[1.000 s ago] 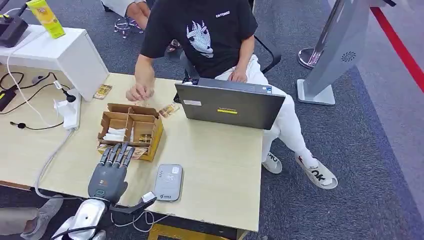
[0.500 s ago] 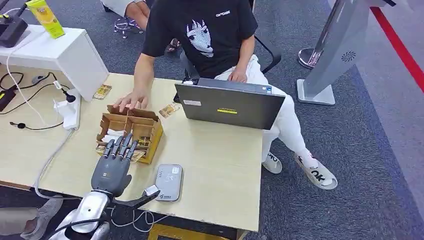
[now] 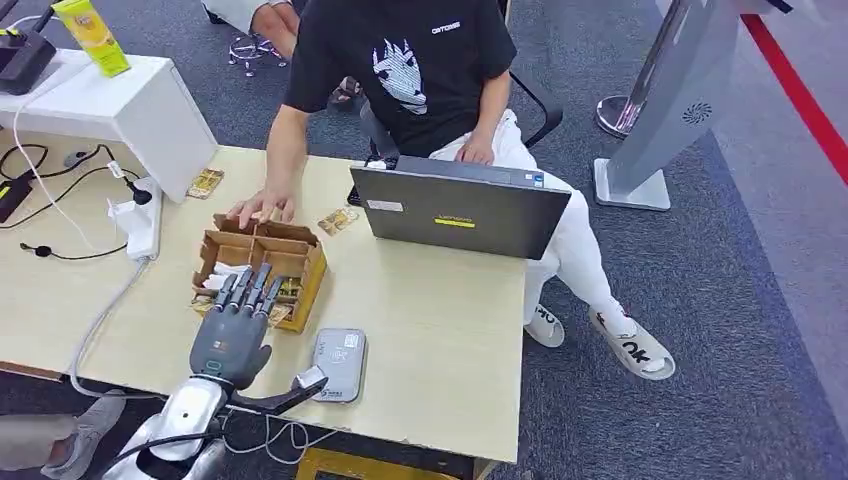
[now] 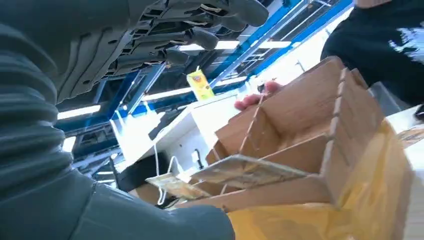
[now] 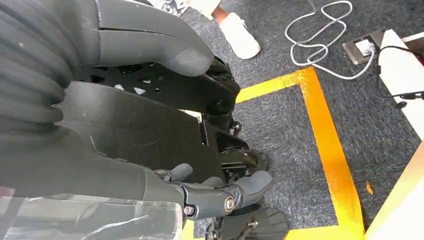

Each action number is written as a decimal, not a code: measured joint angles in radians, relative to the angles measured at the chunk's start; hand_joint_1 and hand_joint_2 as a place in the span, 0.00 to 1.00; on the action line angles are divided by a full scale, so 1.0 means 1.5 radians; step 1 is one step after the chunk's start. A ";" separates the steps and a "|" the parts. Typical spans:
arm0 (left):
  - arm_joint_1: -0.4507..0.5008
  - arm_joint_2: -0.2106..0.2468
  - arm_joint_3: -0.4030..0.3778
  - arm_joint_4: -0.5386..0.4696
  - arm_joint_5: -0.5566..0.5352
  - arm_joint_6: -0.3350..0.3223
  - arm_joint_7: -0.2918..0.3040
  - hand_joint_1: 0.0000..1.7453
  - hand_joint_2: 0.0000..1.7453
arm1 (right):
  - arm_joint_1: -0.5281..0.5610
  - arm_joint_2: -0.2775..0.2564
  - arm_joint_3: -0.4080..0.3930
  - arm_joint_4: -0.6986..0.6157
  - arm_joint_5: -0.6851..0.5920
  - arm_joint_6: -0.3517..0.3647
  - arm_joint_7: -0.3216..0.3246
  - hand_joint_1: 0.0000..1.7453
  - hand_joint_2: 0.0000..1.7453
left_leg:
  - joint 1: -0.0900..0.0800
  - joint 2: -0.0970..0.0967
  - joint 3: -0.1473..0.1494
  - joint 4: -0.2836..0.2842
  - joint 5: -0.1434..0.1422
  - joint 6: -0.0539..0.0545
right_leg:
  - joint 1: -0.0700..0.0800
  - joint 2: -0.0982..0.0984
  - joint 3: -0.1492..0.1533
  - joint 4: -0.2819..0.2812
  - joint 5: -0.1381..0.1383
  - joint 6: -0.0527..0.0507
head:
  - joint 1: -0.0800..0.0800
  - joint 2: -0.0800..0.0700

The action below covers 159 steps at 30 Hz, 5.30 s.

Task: Pass the card to the sensor for recognition and then transmit it.

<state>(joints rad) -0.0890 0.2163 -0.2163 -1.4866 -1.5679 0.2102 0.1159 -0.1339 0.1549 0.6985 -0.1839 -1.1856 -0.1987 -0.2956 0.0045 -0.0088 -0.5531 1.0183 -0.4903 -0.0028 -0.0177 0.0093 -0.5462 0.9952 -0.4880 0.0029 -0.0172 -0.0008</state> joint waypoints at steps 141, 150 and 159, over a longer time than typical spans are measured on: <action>0.084 -0.282 0.826 0.318 0.820 -0.183 -0.223 1.00 1.00 | 0.031 -0.038 -0.172 0.024 -0.198 0.225 0.259 1.00 1.00 | 0.000 0.007 -0.001 -0.001 -0.001 -0.001 | 0.000 0.006 -0.004 -0.001 0.002 -0.001 | -0.001 0.000; 0.036 -0.249 0.965 0.684 0.802 0.042 -0.106 1.00 1.00 | 0.027 -0.068 -0.119 0.027 -0.087 0.232 0.088 1.00 1.00 | 0.000 0.004 -0.002 -0.001 -0.001 0.000 | 0.000 0.004 -0.003 -0.002 0.002 -0.001 | 0.001 0.000; 0.022 -0.232 0.974 0.741 0.752 -0.067 -0.148 0.00 1.00 | 0.026 -0.069 -0.093 0.027 -0.092 0.238 0.158 0.00 1.00 | 0.001 0.005 -0.001 -0.001 0.000 0.000 | 0.001 0.004 -0.003 -0.001 0.002 -0.001 | 0.001 0.000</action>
<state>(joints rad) -0.0562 -0.1316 1.2452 -0.3754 -0.4400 0.1095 -0.1058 -0.0954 0.0511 0.5585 -0.1431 -1.3234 0.1583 -0.0590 0.0060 -0.0017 -0.5548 1.0174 -0.4902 -0.0030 -0.0162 0.0146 -0.5506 0.9934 -0.4848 0.0011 -0.0160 -0.0008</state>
